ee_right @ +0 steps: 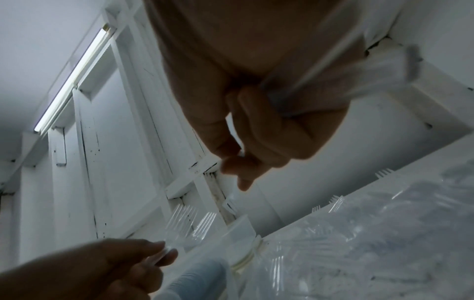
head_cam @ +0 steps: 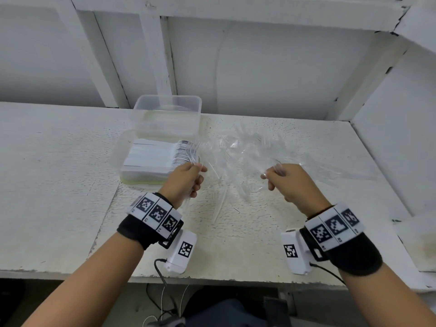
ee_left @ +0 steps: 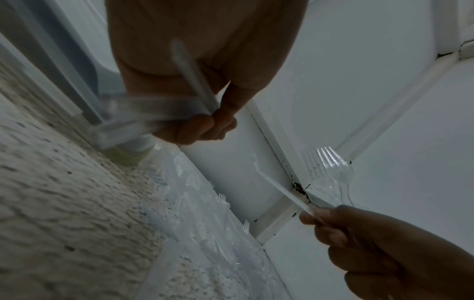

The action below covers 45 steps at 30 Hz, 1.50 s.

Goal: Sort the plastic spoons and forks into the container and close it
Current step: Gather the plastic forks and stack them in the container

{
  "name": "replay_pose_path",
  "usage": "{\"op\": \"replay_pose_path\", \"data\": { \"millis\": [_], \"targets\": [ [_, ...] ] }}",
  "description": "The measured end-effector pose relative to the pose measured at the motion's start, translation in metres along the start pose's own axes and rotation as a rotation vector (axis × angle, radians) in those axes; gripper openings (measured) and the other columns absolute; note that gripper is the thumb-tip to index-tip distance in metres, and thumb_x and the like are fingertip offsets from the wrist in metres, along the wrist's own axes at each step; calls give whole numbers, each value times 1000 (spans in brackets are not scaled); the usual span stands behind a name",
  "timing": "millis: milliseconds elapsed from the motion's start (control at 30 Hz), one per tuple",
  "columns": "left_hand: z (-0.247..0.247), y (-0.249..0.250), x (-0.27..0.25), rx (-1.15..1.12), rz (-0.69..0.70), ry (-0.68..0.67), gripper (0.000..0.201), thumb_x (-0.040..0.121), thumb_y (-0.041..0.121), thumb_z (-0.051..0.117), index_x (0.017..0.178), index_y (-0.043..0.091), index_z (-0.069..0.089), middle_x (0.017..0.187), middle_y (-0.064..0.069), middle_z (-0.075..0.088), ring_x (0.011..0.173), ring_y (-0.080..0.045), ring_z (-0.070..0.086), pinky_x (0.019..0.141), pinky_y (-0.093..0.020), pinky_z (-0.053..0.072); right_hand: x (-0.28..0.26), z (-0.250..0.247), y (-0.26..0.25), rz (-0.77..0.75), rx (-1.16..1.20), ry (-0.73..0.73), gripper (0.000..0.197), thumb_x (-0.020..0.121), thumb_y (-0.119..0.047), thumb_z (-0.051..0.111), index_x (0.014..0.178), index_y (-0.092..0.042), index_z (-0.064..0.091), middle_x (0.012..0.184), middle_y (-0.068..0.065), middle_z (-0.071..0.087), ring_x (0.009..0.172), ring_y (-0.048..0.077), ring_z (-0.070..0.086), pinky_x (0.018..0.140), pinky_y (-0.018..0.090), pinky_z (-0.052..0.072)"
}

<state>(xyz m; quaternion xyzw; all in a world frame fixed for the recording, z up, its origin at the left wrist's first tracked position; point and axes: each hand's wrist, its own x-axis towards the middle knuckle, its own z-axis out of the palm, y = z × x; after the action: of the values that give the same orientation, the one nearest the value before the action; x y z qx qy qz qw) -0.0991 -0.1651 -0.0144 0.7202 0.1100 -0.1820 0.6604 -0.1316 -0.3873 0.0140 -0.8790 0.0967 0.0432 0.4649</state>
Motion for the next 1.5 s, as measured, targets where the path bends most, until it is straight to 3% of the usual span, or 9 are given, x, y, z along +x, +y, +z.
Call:
{"op": "replay_pose_path", "data": {
  "millis": [133,300,600,800,1000,1100,1167,1333,1500],
  "targets": [
    [7,1,1,-91,0,31,22,101,20,33,86,14,49,64,0,43,52,-11,37,47,-22,31,-11,17,-6,-17,207,5,24,91,-20,57,70,-10,65,73,-4,65,37,-5,44,37,7,30],
    [16,6,2,-247,-25,-5,16,99,16,33,84,16,39,65,0,40,53,-12,36,50,-24,30,-19,45,-6,13,408,-39,11,90,-20,59,86,-25,67,65,-6,64,35,3,29,34,16,24],
    [18,13,1,-380,19,14,22,93,5,27,97,14,46,67,-1,43,56,-12,39,52,-25,33,-22,56,0,22,456,57,11,92,-19,56,87,-26,62,71,-4,64,35,2,35,36,14,27],
    [13,12,3,-398,0,78,18,95,9,30,89,15,45,62,0,38,51,-11,32,46,-22,26,-20,46,8,22,571,176,9,92,-14,56,91,-18,64,73,-3,61,40,-5,47,38,7,30],
    [19,9,2,-475,58,37,16,101,16,31,89,13,41,68,-3,48,55,-13,48,46,-22,42,-23,53,4,-118,512,181,15,90,-14,58,80,-24,64,82,-9,66,59,-7,56,51,7,40],
    [24,10,-2,-505,99,19,14,102,21,33,104,9,42,84,-8,61,73,-18,61,64,-30,53,-29,61,2,-176,463,146,15,89,-13,61,81,-25,64,80,-11,67,84,-10,61,75,8,46],
    [25,11,-4,-526,116,-16,18,102,21,33,111,7,40,91,-10,63,75,-20,62,66,-31,55,-32,67,2,-191,459,115,18,88,-12,62,82,-29,64,78,-11,67,88,-4,62,84,13,46],
    [26,12,-7,-544,113,-53,22,101,16,35,117,4,45,84,-8,60,72,-19,61,66,-30,54,-32,74,6,-212,422,82,19,86,-14,65,87,-33,66,85,-11,69,96,10,64,93,29,49],
    [27,10,-10,-541,128,-111,18,101,15,36,109,3,47,81,-9,59,65,-15,65,65,-30,57,-31,72,5,-220,345,0,18,86,-16,65,87,-34,65,82,-11,69,82,0,63,84,24,51]
  ]
}}
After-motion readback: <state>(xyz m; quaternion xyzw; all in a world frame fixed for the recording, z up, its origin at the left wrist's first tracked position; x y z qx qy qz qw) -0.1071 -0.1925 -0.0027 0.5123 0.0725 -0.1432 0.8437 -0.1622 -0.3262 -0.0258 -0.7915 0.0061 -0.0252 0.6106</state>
